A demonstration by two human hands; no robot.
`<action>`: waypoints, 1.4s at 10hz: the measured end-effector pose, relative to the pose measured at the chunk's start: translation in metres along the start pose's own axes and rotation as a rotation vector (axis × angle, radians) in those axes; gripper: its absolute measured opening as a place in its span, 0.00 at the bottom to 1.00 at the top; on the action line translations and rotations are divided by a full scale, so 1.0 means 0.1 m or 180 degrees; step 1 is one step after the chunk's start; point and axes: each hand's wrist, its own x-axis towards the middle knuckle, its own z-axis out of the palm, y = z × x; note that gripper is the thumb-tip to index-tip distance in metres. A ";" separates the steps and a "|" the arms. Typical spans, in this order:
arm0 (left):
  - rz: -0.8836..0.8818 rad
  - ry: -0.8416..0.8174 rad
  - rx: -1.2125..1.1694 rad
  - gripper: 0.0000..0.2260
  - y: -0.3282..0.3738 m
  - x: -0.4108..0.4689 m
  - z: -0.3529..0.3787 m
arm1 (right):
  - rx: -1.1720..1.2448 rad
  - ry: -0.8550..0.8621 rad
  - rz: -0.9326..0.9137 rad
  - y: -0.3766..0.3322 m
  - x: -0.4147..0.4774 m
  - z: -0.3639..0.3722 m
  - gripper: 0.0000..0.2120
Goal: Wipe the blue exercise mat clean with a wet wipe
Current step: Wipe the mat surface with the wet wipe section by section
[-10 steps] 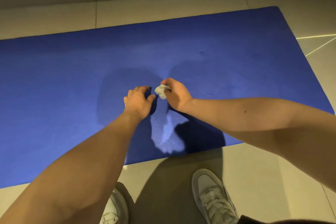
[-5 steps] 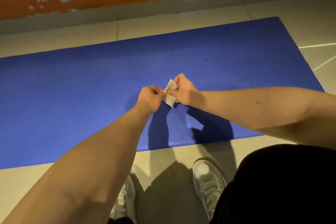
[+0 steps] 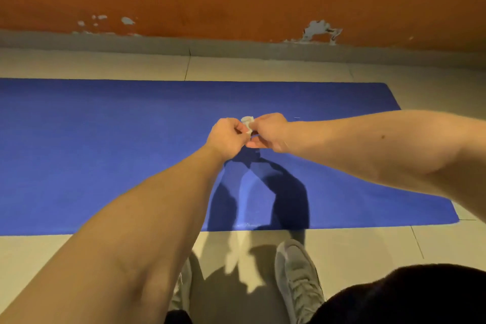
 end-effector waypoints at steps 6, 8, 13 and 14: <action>-0.0475 -0.0260 0.1690 0.10 -0.81 1.35 0.53 | -0.2578 0.0804 -0.0932 0.55 1.57 -0.33 0.04; -0.0613 -0.0255 0.2035 0.19 -1.05 1.71 0.53 | -0.3076 0.0278 -0.1441 0.79 1.95 -0.19 0.11; -0.1030 -0.0856 0.2487 0.43 -1.30 2.10 0.45 | -0.4668 0.0348 -0.1282 0.91 2.53 -0.48 0.34; -0.1040 -0.0864 0.2498 0.43 -1.29 2.12 0.44 | -0.4327 0.0820 -0.0694 0.83 2.60 -0.49 0.36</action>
